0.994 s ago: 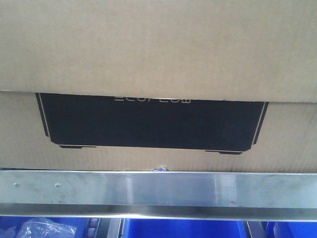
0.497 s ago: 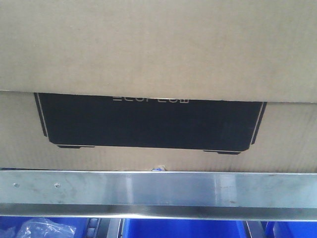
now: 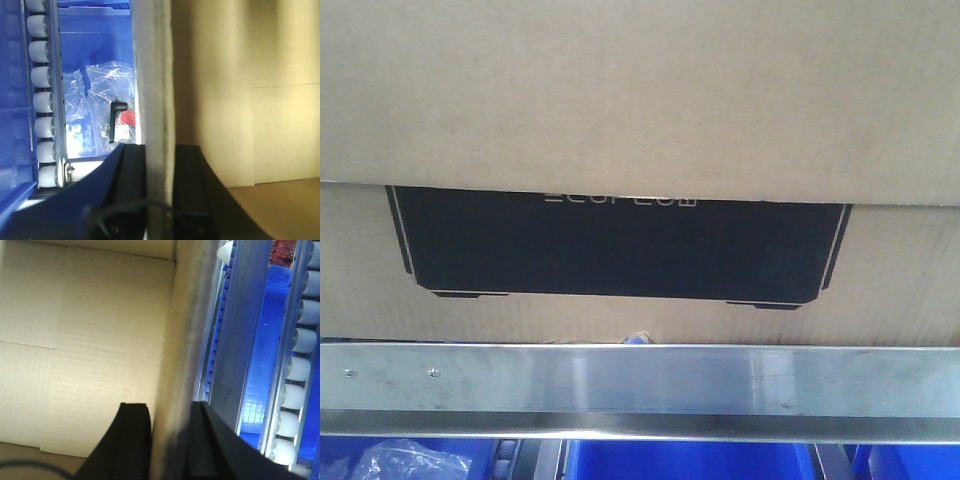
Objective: Grab box from left shelf to table start
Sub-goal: 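Clamp the cardboard box side walls with both grippers on the shelf, then lift the box with both grippers and pull it off the shelf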
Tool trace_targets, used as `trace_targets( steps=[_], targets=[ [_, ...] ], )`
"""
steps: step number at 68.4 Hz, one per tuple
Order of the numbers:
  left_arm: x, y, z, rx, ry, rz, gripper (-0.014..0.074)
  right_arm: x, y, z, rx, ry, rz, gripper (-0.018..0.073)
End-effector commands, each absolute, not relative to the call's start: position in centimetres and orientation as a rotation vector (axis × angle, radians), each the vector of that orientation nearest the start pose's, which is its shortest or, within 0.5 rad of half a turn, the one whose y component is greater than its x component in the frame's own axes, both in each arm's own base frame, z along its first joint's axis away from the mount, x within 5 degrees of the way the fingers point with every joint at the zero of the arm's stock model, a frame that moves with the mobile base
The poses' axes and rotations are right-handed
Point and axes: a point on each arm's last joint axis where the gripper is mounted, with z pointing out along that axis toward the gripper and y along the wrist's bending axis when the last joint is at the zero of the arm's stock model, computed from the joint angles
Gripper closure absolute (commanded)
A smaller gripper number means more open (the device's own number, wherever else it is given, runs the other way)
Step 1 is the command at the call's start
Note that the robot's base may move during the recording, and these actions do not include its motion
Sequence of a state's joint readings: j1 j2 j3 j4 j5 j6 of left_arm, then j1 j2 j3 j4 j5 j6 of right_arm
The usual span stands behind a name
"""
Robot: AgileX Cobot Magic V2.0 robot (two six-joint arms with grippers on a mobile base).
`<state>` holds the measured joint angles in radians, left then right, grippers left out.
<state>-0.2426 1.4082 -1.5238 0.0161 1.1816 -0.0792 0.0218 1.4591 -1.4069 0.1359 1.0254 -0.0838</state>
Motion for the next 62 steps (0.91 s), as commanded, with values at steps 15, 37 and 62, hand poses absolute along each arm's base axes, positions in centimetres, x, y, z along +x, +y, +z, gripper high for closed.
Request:
trace_targets(
  steps=[15, 37, 62],
  targets=[
    [21.2, -6.8, 47.1, 0.168, 2.242, -0.208, 0.0687, 27.8, 1.4, 41.8, -0.098, 2.281, 0.103, 0.0496],
    [14.4, -5.0, 48.0, 0.146, 2.144, -0.237, 0.0687, 20.3, 1.8, 44.6, -0.083, 2.129, 0.197, 0.0496],
    [7.9, -2.4, 43.4, 0.120, 2.103, -0.274, 0.0687, 12.3, 1.8, 41.0, -0.066, 2.039, 0.233, 0.0496]
  ],
)
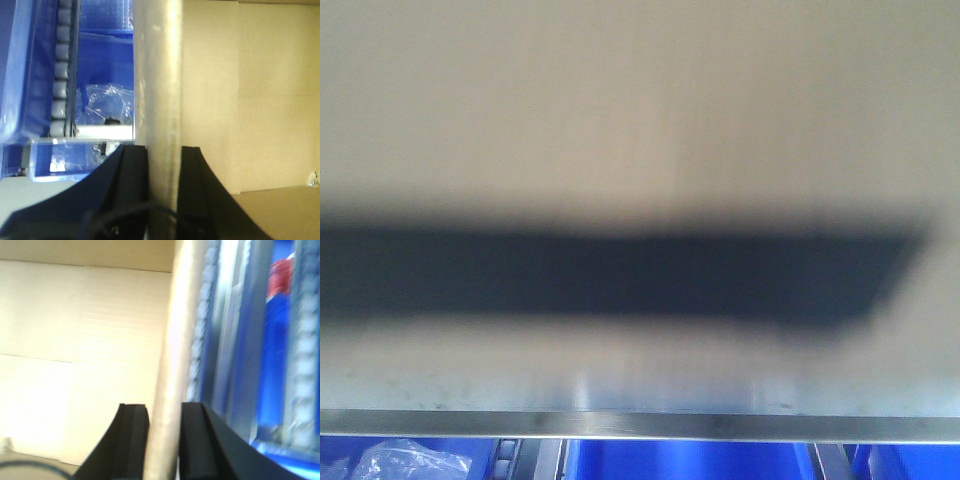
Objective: Grab box from left shelf to table start
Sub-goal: 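Lift the box with both grippers and pull it off the shelf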
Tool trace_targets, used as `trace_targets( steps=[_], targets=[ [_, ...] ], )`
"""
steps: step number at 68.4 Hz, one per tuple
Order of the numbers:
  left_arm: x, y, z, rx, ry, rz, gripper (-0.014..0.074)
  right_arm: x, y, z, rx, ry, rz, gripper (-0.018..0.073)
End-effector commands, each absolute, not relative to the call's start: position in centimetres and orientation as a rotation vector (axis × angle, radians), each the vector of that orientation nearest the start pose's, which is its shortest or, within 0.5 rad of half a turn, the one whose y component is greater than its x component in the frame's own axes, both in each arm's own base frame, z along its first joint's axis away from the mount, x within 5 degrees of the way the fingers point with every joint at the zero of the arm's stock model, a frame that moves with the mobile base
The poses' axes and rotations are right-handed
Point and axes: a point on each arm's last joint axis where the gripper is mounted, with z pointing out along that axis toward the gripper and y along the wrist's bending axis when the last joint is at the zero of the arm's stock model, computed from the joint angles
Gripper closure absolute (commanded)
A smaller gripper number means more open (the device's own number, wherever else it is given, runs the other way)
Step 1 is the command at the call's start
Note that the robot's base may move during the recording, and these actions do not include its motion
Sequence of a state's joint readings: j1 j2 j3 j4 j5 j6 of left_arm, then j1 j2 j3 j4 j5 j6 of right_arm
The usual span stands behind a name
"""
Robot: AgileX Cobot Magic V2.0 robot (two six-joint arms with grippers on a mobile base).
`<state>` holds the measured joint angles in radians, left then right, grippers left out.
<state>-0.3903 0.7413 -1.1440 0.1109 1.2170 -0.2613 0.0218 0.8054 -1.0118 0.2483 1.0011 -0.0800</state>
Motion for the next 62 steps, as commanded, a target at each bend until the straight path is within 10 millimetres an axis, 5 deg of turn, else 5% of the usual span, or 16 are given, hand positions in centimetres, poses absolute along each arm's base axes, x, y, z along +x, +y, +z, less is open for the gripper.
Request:
trace_targets(
  steps=[1, 37, 62],
  targets=[
    [7.7, -2.3, 43.3, 0.120, 2.097, -0.276, 0.0687, 11.9, 1.8, 41.1, -0.067, 2.030, 0.233, 0.0496],
    [0.1, 0.7, 43.0, 0.095, 1.848, -0.373, 0.0687, 2.6, 2.4, 42.9, -0.088, 1.725, 0.334, 0.0496],
    [-0.2, 0.8, 43.0, 0.095, 1.839, -0.381, 0.0687, 1.6, 2.3, 43.0, -0.093, 1.694, 0.332, 0.0496]
  ],
)
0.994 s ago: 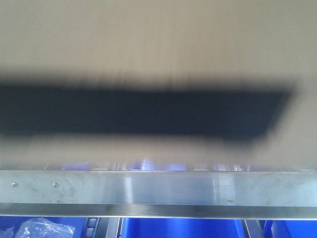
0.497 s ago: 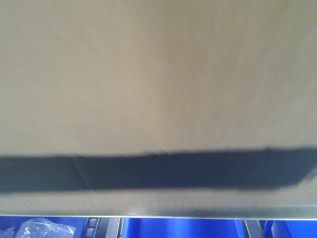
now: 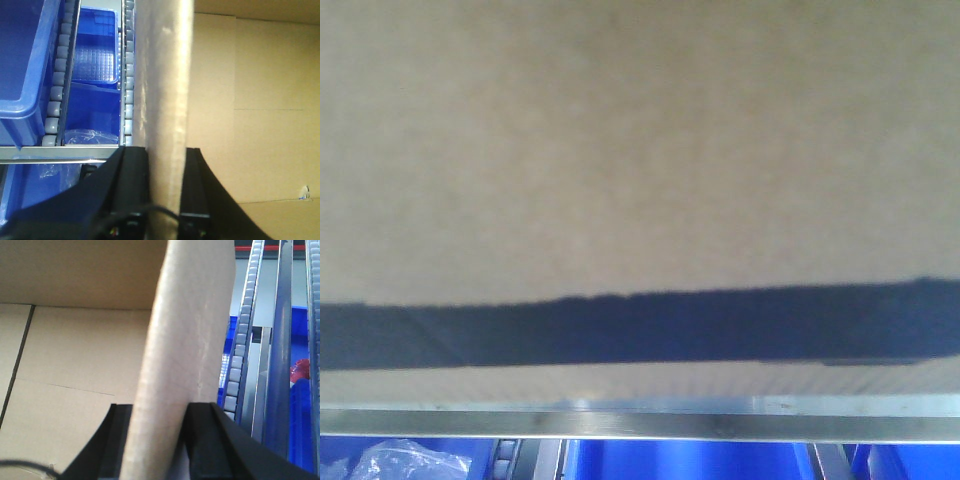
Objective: Grab box from left shelf to table start
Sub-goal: 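Lift the box with both grippers and pull it off the shelf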
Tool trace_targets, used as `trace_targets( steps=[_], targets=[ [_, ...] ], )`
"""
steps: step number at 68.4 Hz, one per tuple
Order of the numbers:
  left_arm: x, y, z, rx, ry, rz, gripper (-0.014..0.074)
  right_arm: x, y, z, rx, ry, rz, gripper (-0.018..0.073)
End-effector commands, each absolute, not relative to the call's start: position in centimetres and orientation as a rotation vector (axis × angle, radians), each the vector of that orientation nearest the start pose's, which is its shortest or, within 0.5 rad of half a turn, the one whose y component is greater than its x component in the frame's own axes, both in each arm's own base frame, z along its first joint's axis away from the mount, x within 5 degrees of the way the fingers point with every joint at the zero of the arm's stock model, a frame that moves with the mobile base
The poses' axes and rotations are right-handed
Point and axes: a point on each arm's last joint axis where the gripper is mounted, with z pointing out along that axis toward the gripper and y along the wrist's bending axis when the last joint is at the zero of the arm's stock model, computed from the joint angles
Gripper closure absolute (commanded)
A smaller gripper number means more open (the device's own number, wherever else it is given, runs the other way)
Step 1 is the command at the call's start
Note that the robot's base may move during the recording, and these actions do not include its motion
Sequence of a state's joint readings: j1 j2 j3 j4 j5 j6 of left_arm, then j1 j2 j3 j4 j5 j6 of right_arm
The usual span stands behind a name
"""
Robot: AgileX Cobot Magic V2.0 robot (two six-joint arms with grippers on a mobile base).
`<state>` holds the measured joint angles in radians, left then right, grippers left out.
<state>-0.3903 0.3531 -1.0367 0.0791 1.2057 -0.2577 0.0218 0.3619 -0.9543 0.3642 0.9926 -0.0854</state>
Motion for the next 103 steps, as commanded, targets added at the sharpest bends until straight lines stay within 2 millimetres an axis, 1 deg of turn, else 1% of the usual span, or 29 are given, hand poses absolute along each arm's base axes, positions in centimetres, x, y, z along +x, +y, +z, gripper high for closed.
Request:
trace_targets(
  steps=[1, 103],
  targets=[
    [-0.20, 0.80, 43.04, 0.095, 1.839, -0.381, 0.0687, 1.60, 2.34, 42.95, -0.093, 1.694, 0.332, 0.0496],
    [-0.20, 0.80, 43.04, 0.095, 1.839, -0.381, 0.0687, 1.60, 2.34, 42.94, -0.093, 1.695, 0.332, 0.0496]
  ],
)
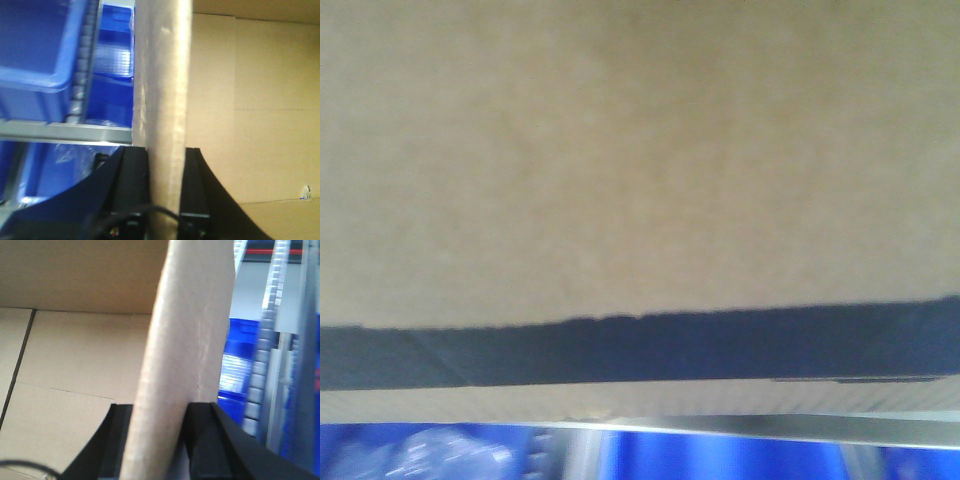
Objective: Grab box from left shelf to table start
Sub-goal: 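Lift the box with both grippers and pull it off the shelf, then hold the box with both grippers while the base turns away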
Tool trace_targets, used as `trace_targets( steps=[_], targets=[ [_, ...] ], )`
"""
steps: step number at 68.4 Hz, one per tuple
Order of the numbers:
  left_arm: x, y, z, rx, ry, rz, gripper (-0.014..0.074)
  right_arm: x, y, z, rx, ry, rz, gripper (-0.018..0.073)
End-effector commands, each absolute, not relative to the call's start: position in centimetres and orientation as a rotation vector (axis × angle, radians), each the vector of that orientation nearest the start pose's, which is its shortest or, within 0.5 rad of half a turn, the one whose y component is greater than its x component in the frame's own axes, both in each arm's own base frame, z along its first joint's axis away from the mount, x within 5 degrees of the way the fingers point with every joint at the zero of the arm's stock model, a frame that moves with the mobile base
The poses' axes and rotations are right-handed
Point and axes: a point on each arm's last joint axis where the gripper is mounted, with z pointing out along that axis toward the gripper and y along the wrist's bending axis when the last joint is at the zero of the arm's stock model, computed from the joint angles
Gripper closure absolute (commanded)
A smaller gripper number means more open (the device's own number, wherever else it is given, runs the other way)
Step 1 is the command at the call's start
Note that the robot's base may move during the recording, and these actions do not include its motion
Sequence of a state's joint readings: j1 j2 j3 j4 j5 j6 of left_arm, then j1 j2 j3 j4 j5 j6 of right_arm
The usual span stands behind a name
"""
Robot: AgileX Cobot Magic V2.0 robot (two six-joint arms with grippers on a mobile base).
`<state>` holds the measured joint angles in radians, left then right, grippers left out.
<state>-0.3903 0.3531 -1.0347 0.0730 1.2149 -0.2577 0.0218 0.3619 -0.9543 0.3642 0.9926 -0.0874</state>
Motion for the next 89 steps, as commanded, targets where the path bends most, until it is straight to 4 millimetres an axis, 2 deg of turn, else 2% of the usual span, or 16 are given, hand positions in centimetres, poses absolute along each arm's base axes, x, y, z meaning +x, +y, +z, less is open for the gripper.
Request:
trace_targets(
  steps=[1, 89],
  targets=[
    [-0.20, 0.80, 43.04, 0.095, 1.839, -0.381, 0.0687, 1.60, 2.34, 42.94, -0.093, 1.695, 0.332, 0.0496],
    [-0.20, 0.80, 43.04, 0.095, 1.839, -0.381, 0.0687, 1.60, 2.34, 42.94, -0.093, 1.695, 0.332, 0.0496]
  ],
)
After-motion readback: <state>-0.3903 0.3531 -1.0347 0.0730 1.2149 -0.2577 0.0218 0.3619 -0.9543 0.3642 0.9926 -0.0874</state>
